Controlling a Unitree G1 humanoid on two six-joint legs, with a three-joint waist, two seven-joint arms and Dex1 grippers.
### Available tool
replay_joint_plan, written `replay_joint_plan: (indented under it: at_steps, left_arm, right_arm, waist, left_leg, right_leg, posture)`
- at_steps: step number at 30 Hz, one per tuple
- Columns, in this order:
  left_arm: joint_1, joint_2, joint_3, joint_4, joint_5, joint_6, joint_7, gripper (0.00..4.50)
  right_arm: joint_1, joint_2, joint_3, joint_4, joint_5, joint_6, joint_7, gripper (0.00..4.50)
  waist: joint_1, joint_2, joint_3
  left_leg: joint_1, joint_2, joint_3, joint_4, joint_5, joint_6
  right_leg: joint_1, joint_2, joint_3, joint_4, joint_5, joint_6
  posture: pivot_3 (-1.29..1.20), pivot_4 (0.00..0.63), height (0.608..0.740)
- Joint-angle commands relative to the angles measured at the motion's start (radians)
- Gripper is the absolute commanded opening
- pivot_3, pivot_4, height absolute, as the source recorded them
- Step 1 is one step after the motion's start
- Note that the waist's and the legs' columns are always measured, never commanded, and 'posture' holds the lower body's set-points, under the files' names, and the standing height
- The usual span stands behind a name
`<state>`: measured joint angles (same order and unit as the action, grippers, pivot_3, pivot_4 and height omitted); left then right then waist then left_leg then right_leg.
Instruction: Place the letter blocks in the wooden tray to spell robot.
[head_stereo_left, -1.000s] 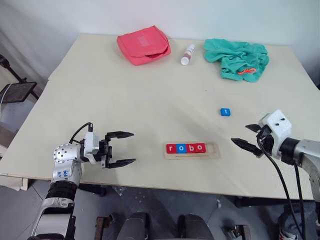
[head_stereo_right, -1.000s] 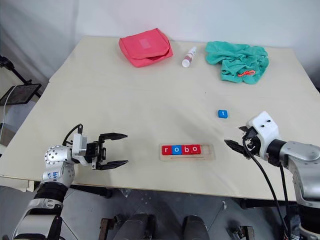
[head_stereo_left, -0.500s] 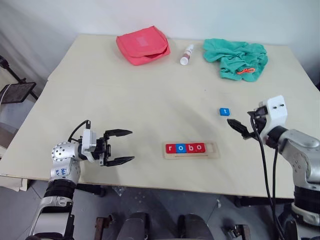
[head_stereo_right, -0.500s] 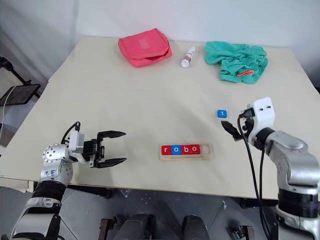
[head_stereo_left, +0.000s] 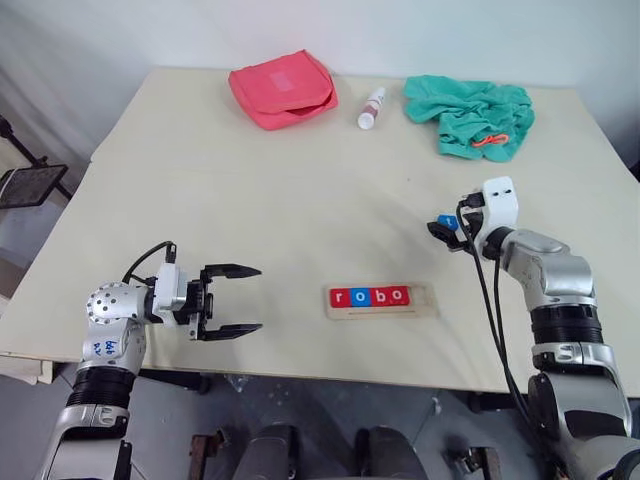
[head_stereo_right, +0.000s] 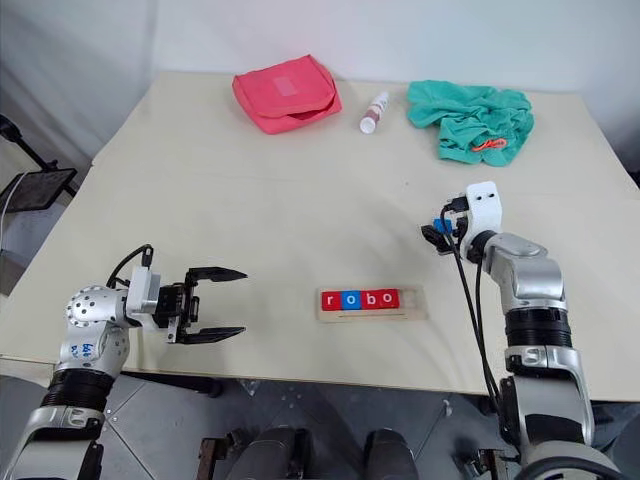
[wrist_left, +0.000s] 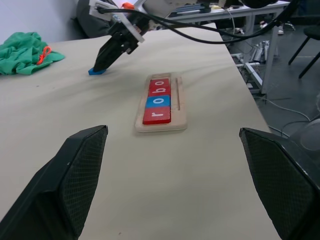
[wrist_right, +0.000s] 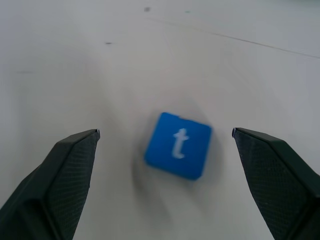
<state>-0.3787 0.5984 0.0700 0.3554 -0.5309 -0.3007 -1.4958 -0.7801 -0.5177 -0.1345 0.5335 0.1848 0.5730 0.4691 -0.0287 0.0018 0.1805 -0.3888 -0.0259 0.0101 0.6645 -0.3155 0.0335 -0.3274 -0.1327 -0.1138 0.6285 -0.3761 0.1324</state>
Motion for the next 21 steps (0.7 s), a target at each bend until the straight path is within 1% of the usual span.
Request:
replay_joint_plan:
  at_steps: [1,4,8,9,11,12,17,18,21]
  left_arm:
    - [0.006,0.019,0.026,-0.064,-0.011,0.029,0.011,4.50]
    - [0.010,0.027,0.034,-0.096,-0.024,0.060,0.014,4.50]
    - [0.014,0.027,0.040,-0.114,-0.026,0.084,0.011,4.50]
    - [0.015,0.027,0.041,-0.117,-0.026,0.087,0.010,4.50]
    - [0.015,0.027,0.045,-0.119,-0.027,0.093,0.008,4.50]
    - [0.017,0.026,0.049,-0.119,-0.029,0.096,0.008,4.50]
    - [0.025,0.020,0.059,-0.118,-0.029,0.103,-0.001,4.50]
    - [0.023,0.017,0.059,-0.116,-0.028,0.104,-0.001,4.50]
    - [0.014,0.004,0.062,-0.103,-0.030,0.101,0.000,4.50]
  right_arm:
    - [-0.044,0.006,-0.010,0.101,-0.020,-0.085,-0.022,4.45]
    - [-0.068,0.024,-0.010,0.179,-0.029,-0.119,-0.042,4.45]
    - [-0.067,0.050,-0.013,0.194,-0.019,-0.127,-0.045,4.45]
    - [-0.064,0.057,-0.017,0.194,-0.013,-0.125,-0.046,4.08]
    - [-0.053,0.067,-0.018,0.187,-0.012,-0.130,-0.051,3.61]
    - [-0.048,0.073,-0.019,0.181,-0.013,-0.131,-0.054,3.22]
    - [-0.035,0.096,-0.028,0.167,-0.014,-0.144,-0.076,1.62]
    - [-0.034,0.099,-0.032,0.164,-0.015,-0.152,-0.083,1.46]
    - [-0.012,0.102,-0.052,0.078,0.001,-0.145,-0.102,1.47]
  waist:
    - [-0.002,0.000,0.000]
    - [-0.003,0.000,0.000]
    - [-0.005,0.000,0.000]
    - [-0.006,0.000,0.000]
    - [-0.007,0.000,0.000]
    - [-0.008,0.000,0.000]
    - [-0.009,0.000,0.000]
    - [-0.009,0.000,0.000]
    - [-0.008,0.000,0.000]
  left_leg:
    - [0.000,0.000,0.000,0.000,0.000,0.000]
    - [0.000,0.001,0.000,0.000,0.000,0.000]
    - [0.000,0.001,0.001,0.000,0.000,0.000]
    - [0.000,0.001,0.001,0.000,0.000,0.000]
    - [0.000,0.001,0.001,0.000,0.000,0.000]
    - [0.000,0.001,0.001,0.000,0.000,0.000]
    - [0.001,0.001,0.001,0.000,0.000,0.000]
    - [0.001,0.001,0.001,0.000,0.000,0.000]
    - [0.001,0.001,0.001,0.000,0.000,-0.001]
  right_leg:
    - [0.000,0.000,0.000,0.000,0.000,0.000]
    - [0.000,0.000,0.000,0.000,0.000,0.000]
    - [0.000,0.001,0.001,0.000,0.000,0.000]
    - [0.000,0.001,0.002,0.000,0.000,0.000]
    - [0.000,0.001,0.003,0.000,0.000,0.000]
    - [0.000,0.001,0.004,0.000,0.000,0.000]
    - [0.000,0.001,0.005,0.000,0.000,0.000]
    - [0.000,0.001,0.005,0.000,0.000,0.000]
    - [0.000,0.001,0.005,0.000,0.000,0.000]
  posture:
    - [0.00,0.150,0.740]
    - [0.00,0.150,0.740]
    - [0.00,0.150,0.740]
    - [0.00,0.150,0.740]
    - [0.00,0.150,0.740]
    - [0.00,0.150,0.740]
    - [0.00,0.150,0.740]
    - [0.00,0.150,0.740]
    - [0.00,0.150,0.740]
